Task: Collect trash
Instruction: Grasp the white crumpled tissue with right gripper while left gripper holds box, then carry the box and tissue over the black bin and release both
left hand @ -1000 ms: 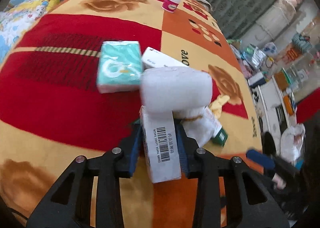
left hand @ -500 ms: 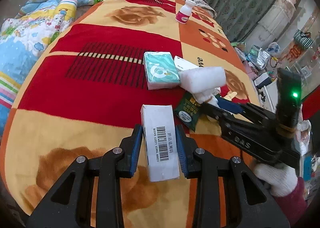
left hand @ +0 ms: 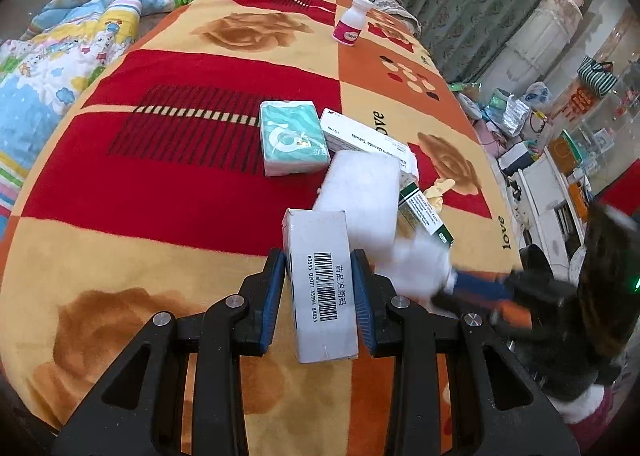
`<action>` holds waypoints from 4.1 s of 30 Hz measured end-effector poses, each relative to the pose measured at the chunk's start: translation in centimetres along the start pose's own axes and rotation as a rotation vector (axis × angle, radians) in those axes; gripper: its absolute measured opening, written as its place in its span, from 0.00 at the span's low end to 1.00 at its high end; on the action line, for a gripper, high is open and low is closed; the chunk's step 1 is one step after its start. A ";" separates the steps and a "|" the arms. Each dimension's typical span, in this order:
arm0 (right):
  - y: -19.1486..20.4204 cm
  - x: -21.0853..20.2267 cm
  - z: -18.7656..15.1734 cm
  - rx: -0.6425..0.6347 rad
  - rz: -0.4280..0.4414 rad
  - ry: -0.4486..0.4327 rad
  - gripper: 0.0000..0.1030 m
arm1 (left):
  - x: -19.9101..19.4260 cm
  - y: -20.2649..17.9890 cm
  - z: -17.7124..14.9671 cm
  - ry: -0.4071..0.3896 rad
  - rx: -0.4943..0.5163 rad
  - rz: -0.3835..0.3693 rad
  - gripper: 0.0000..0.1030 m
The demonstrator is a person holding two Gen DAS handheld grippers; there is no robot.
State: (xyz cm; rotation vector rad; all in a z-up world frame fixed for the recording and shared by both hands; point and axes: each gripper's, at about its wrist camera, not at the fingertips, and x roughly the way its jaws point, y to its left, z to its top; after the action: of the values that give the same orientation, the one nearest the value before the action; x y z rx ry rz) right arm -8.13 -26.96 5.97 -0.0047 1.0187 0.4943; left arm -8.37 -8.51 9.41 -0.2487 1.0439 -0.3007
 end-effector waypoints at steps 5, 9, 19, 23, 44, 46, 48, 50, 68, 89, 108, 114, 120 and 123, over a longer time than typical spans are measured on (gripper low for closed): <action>0.3 1.3 -1.8 0.019 -0.009 0.058 0.25 | -0.4 0.0 -0.3 -0.002 -0.007 -0.002 0.30; 0.7 2.2 -1.7 0.006 -0.023 0.038 0.36 | -1.5 -0.3 -0.5 -0.014 0.009 -0.006 0.30; 1.0 -0.3 -3.0 -0.043 -0.033 -0.014 0.29 | -3.0 -3.1 -0.3 -0.045 0.044 -0.049 0.30; -0.3 -2.5 -3.5 0.013 -0.035 -0.036 0.29 | -2.4 -5.4 -0.3 -0.037 0.073 -0.073 0.30; -9.0 -10.9 -7.6 0.263 -0.172 -0.161 0.29 | 2.6 -17.3 -1.9 0.032 0.273 -0.136 0.30; -9.4 -11.4 -7.9 0.273 -0.181 -0.165 0.29 | 2.9 -18.3 -2.2 0.038 0.289 -0.142 0.30; -9.9 -11.9 -8.4 0.284 -0.191 -0.170 0.29 | 3.2 -19.2 -2.4 0.044 0.301 -0.148 0.30; -10.3 -12.3 -8.8 0.295 -0.204 -0.174 0.29 | 3.5 -20.0 -2.5 0.048 0.315 -0.154 0.30; -14.8 -16.6 -12.9 0.410 -0.296 -0.202 0.29 | 5.5 -26.6 -3.6 0.084 0.411 -0.230 0.30; -20.3 -19.7 -17.4 0.545 -0.386 -0.203 0.29 | 9.4 -33.6 -4.6 0.167 0.478 -0.326 0.30; -24.5 -21.4 -20.6 0.678 -0.432 -0.210 0.31 | 12.6 -37.4 -4.3 0.231 0.419 -0.457 0.32; -25.1 -22.1 -21.0 0.721 -0.443 -0.224 0.39 | 12.6 -37.4 -4.4 0.232 0.391 -0.485 0.49; -25.1 -21.7 -20.8 0.726 -0.433 -0.214 0.39 | 12.0 -36.8 -4.4 0.213 0.407 -0.441 0.49; -25.1 -21.3 -20.7 0.725 -0.423 -0.211 0.40 | 11.4 -35.8 -4.1 0.180 0.403 -0.402 0.49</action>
State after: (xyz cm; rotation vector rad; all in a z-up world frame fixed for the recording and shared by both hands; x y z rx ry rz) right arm -24.07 -62.41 6.74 0.4604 0.9093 -0.2717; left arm -11.06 -46.20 10.44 -0.0648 1.0806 -0.8991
